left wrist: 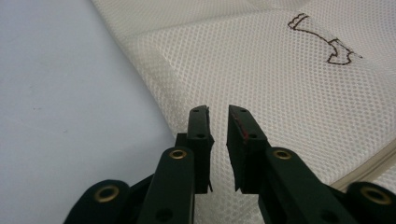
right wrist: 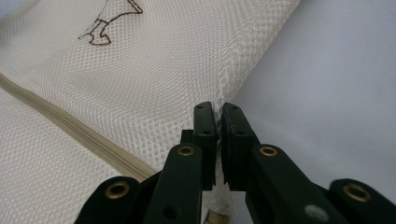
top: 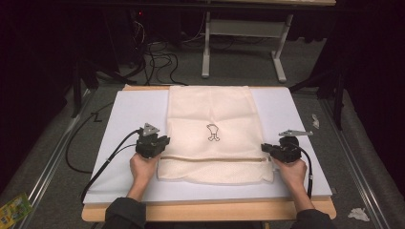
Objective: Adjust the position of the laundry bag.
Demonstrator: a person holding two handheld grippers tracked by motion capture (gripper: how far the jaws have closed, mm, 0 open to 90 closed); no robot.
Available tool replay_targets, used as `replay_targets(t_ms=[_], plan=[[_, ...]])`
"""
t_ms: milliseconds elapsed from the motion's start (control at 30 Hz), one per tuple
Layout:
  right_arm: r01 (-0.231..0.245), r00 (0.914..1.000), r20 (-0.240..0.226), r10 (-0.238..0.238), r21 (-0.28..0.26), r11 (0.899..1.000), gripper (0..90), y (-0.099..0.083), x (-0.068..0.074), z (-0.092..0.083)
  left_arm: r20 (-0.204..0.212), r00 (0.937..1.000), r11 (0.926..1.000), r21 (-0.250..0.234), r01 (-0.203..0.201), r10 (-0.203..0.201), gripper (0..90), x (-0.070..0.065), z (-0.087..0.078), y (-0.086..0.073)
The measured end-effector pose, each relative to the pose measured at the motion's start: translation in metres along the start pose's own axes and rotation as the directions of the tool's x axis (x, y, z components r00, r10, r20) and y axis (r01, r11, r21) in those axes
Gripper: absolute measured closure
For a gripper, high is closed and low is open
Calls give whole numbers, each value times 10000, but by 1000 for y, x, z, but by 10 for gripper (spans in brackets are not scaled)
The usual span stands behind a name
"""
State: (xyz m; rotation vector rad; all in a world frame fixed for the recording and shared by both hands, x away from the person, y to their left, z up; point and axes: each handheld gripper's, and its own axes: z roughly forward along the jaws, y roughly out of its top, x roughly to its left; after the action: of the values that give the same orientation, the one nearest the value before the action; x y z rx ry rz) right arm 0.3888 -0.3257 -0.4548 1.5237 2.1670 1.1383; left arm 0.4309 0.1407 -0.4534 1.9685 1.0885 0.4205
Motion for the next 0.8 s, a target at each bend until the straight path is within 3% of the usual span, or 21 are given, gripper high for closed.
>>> replay_targets(t_ms=[233, 400, 600, 800], plan=[[-111, 9999, -78, 111, -16, 9999, 817, 0, 0, 0, -22, 10000, 9998, -199, -69, 69, 629, -7, -5, -4], [-249, 9994, -232, 249, 3, 9997, 663, 0, -1, -1, 65, 9994, 9994, -56, -343, 343, 545, -18, -6, -13], [-386, 9986, -349, 395, 269, 9989, 526, 0, -2, 5, 46, 9987, 9987, 102, -506, 506, 515, -26, -2, -22], [-612, 9967, -494, 641, 569, 9965, 481, -3, -3, 9, 117, 9983, 9979, 300, -567, 563, 500, -30, 4, -27]])
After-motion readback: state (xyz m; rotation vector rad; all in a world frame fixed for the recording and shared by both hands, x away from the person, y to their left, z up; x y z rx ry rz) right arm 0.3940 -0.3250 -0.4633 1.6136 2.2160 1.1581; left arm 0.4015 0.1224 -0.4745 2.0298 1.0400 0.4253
